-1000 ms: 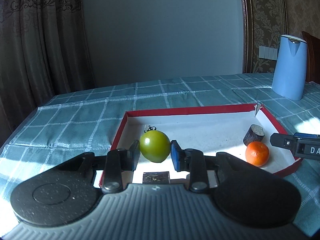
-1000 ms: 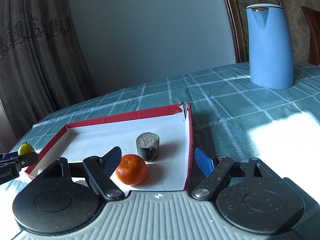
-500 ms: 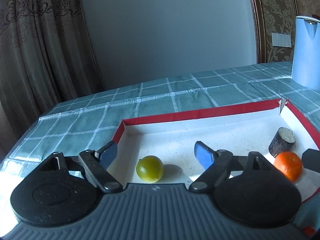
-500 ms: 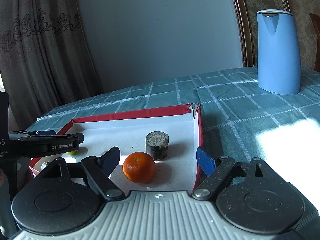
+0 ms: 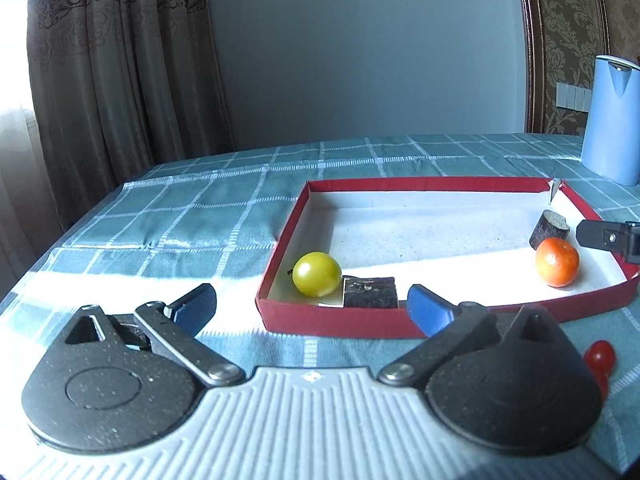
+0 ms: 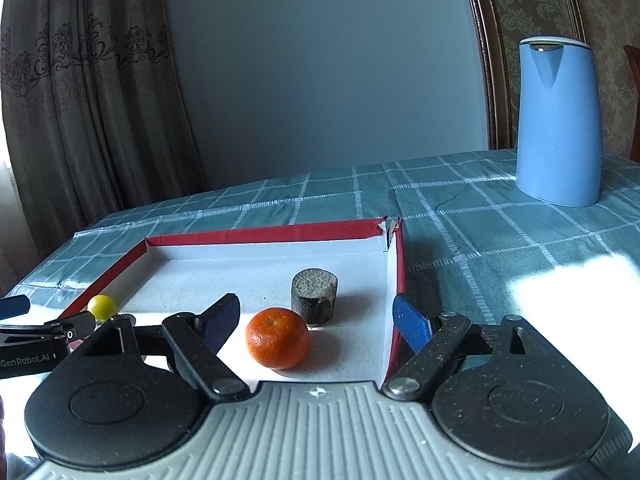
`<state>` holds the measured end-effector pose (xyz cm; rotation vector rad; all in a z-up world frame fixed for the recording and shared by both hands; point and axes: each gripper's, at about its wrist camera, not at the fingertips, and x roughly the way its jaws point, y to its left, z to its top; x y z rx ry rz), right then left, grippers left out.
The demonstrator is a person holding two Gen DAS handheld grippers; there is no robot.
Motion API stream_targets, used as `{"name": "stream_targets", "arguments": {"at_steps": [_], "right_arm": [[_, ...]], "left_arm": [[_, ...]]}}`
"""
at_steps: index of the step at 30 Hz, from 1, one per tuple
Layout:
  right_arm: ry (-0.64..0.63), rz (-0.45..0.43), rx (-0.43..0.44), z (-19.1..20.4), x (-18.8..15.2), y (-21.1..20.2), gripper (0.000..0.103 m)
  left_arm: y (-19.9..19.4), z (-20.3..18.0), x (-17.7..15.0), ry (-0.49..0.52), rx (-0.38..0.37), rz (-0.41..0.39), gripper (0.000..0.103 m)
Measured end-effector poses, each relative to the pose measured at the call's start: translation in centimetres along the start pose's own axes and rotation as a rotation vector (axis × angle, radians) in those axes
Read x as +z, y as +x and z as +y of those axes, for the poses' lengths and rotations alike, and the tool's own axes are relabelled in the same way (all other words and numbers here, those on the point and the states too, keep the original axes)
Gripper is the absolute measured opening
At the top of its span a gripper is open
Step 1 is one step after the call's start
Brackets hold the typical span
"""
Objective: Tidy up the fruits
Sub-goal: 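Grasp the green tomato with the left gripper and drop it into the tray, then move the right gripper over the red cherry tomato and close on it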
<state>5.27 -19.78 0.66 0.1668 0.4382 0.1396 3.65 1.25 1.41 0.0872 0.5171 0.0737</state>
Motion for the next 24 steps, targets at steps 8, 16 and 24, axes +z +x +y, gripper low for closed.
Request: {"name": "stream_targets", "arguments": {"at_steps": [8,16,24], "right_arm": [[-0.106,-0.018,0.027,1.8,-1.1,-1.2,0.084],[-0.110,-0.044,0.035,0.9,-3.0,-4.9,0.083],[-0.252,0.015,-0.020,1.3,-4.7,-6.6,0.081]], "left_arm": [[0.4,-0.9,-2.0,0.098,0.026,0.087,0.103],[1.1,-0.8,-2.0,0.099,0.023,0.115,0.103],[1.0,-1.0,-2.0,0.107,0.030,0.111,0.103]]}}
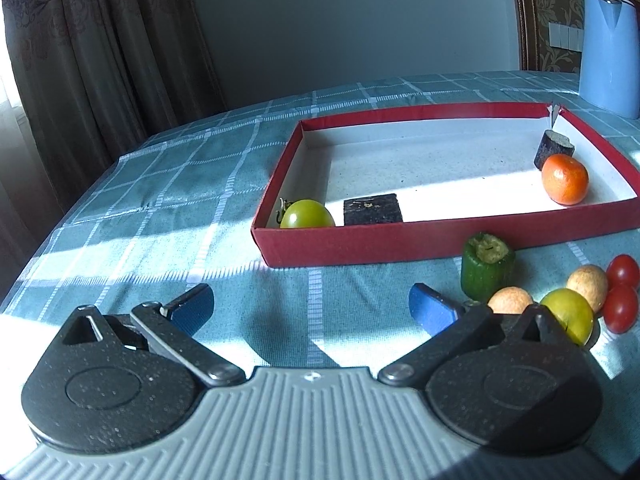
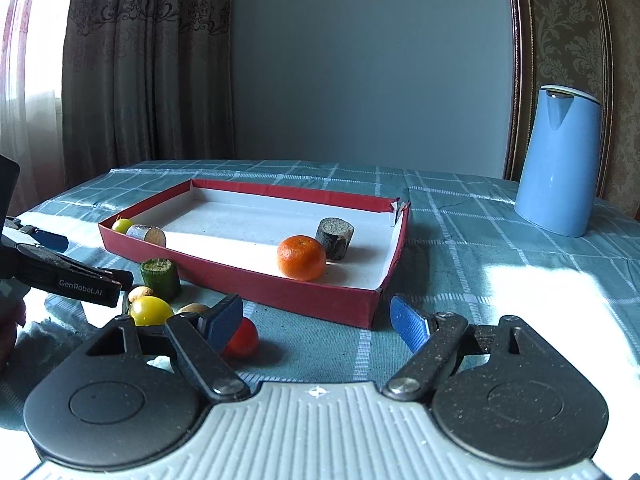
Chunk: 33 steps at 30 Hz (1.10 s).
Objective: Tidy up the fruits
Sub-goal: 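Move the right gripper over the red cherry tomato and close on it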
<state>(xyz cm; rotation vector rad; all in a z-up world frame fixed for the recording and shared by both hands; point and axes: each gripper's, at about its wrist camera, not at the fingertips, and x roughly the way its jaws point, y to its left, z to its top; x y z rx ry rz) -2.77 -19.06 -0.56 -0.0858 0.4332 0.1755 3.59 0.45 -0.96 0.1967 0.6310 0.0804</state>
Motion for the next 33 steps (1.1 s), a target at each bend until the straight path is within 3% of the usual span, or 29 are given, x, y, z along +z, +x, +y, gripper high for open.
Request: {"name": "stream_targets", "arguments": {"at_steps": [5,13,16,22,25,28,30,32,33], "right_arm": [[-0.065,0.066,0.023,1.0,-0.1,1.2,0.074],[-0.052,0.060,0.113,1.6,0.2,1.4,0.074],[-0.036,0.093,0.119,1.2,0.1,1.6,0.074],[-0.039,0.170,0.214,1.2,0.2,3.0,0.074],[-0.060,0.178,0.206,1.9,0.3,3.7,0.074],[-0.059,0.179,0.200,2.4,0.6,4.3,0.069],[-0.066,0.171,0.207,2.8,0.7,4.4,0.058],[-0.072,0.164,0.223,3.1,0.7,4.4,0.035],[-0.084,0.160,0.226,3.4,0.7,4.2,0.033]], "left_arm": [[0.0,-0.1,0.0,0.002,0.002,-0.001,0.103],[0.0,-0.1,0.0,0.002,0.002,-0.001,0.103],[0.0,-0.1,0.0,0.004,0.004,-0.002,0.103],[0.0,-0.1,0.0,0.003,0.003,-0.002,0.103],[0.0,-0.1,0.0,0.003,0.003,-0.002,0.103],[0.0,-0.1,0.0,0.005,0.004,-0.002,0.103],[0.0,-0.1,0.0,0.005,0.005,-0.003,0.103],[0.0,-0.1,0.0,0.004,0.004,-0.002,0.103],[0.0,-0.1,0.0,0.004,0.004,-0.002,0.103]]}}
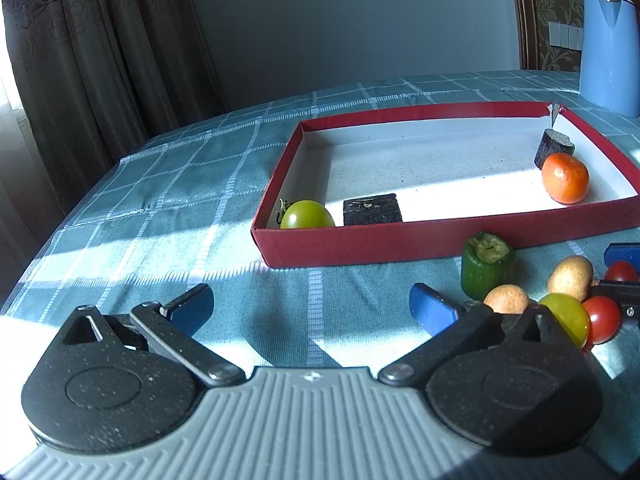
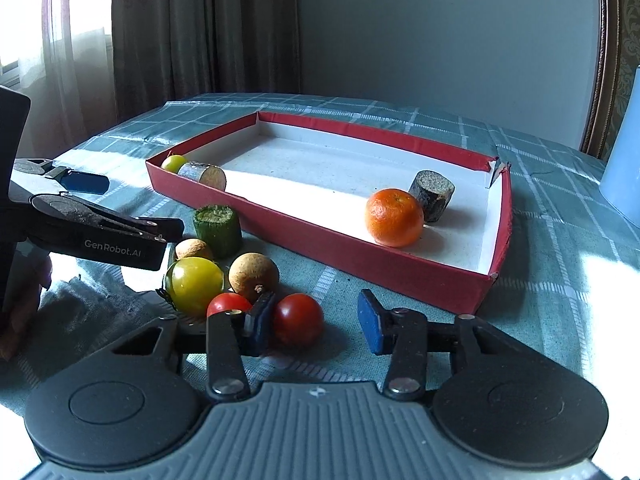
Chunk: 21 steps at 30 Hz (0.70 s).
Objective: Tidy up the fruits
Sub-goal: 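Move the right gripper over the red cherry tomato and close on it, then hold the cherry tomato in the right gripper while the left gripper grasps the cucumber piece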
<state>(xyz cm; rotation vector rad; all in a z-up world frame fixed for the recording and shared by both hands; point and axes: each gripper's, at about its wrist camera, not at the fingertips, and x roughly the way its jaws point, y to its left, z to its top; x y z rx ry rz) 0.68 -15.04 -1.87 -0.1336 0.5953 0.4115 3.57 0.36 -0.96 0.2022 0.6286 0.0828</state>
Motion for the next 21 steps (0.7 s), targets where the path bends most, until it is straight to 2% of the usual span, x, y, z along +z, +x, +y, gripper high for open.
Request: {"name": "stream_targets", "arguments": {"at_steps": [2,7,10,13,14,16,18,21], "right_arm": [[-0.001,-0.002,0.012,0.0,-0.1,-0.1,0.025],[0.059,-0.007,0.024,-0.9,-0.1,-0.3,0.024],[0.125,-0.042,0.000,-2.0,-0.2,-0.9,0.024],[0.150,-0.077,-0.103,-2.7,-0.2,-1.1,0.024],[0.152,-0.069,-0.128,-2.9,-0.1,-1.0,0.024],[0.161,-0.022,-0.125,-3.2,-0.1,-0.2,0.024],[0.161,-0.015,-0.124,-3.2,-0.2,-0.1,0.024],[0.154,-0.012,-0.130,-3.1,-0.2,-0.1,0.024]], "left_arm": [[0.0,0.0,0.0,-0.001,-0.001,0.000,0.103],[0.0,0.0,0.0,-0.001,-0.001,0.000,0.103],[0.0,0.0,0.0,0.000,0.000,-0.001,0.103],[-0.1,0.0,0.0,0.005,0.005,-0.007,0.103],[-0.3,0.0,0.0,0.006,0.006,-0.015,0.103],[-0.9,0.0,0.0,0.011,0.003,-0.045,0.103],[-1.7,-0.1,-0.2,0.019,0.002,-0.085,0.103],[-2.8,-0.3,-0.6,0.037,-0.058,-0.126,0.103]]}}
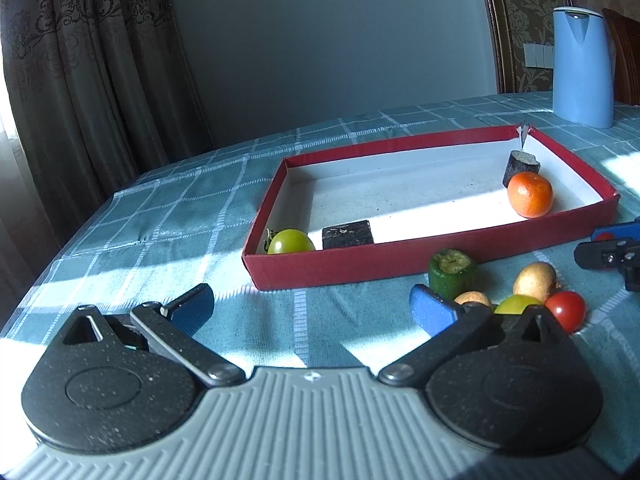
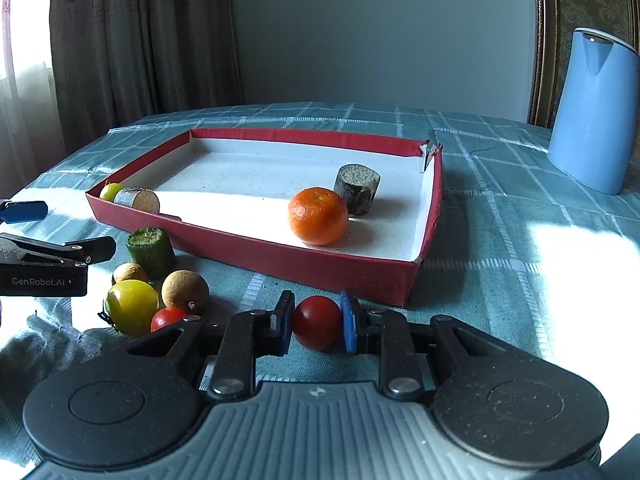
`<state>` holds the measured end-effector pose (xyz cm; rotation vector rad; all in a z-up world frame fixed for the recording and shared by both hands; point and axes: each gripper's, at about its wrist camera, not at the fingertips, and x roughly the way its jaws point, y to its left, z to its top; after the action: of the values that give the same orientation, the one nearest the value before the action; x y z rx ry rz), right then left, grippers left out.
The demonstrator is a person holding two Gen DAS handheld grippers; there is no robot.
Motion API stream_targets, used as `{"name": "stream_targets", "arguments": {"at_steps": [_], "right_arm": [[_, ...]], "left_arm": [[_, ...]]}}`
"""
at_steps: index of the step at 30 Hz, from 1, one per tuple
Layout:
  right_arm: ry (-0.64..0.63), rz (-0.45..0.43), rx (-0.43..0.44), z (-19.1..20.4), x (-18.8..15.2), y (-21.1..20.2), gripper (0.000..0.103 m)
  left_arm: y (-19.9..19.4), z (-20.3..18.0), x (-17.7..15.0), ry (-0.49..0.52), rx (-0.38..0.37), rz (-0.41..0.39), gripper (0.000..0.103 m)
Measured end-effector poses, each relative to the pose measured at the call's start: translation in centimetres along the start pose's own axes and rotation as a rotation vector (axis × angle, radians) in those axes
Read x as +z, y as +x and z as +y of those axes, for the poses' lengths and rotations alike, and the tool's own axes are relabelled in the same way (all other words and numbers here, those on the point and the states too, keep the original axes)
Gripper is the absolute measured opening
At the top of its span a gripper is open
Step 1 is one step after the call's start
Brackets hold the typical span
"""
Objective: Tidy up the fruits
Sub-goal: 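Hold the cherry tomato in the right gripper while the left gripper grasps the cucumber piece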
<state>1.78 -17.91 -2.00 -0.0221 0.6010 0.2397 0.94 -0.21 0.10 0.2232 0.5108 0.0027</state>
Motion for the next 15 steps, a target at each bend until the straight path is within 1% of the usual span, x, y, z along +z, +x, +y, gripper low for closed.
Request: {"name": "stream_targets", "arguments": {"at_steps": [1,3,6,7,9,12,15], "right_arm": [[-0.002,0.000,-0.002,0.1,0.0,0.0,0.024],[-0.005,0.000,-0.003,0.1,-0.1,0.0,0.024],[-0.009,0.000,-0.006,0.2,-0.1,0.0,0.024],[-0.009,0.000,-0.006,0.2,-0.1,0.0,0.024],[-0.010,0.000,-0.007,0.2,-0.1,0.0,0.024],[-0.010,0.000,-0.007,0.2,-0.1,0.0,0.024],[-0.012,0.000,-0.008,0.2,-0.1,0.0,0.024]], "left_arm": [[-0.4,-0.3,0.0,0.013,-0.019,-0.020,0.103],[-0.6,-1.1,-0.1,0.058,-0.034,-0.038,0.103],[-0.2,-1.9,0.0,0.097,-0.034,-0.021,0.103],[0.1,-2.0,0.0,0.103,-0.042,-0.002,0.103],[0.6,-2.2,-0.1,0.111,-0.080,0.038,0.103],[0.5,-2.9,-0.3,0.149,-0.157,0.041,0.103],[0.2,-3.5,-0.5,0.183,-0.143,0.028,0.103]]}}
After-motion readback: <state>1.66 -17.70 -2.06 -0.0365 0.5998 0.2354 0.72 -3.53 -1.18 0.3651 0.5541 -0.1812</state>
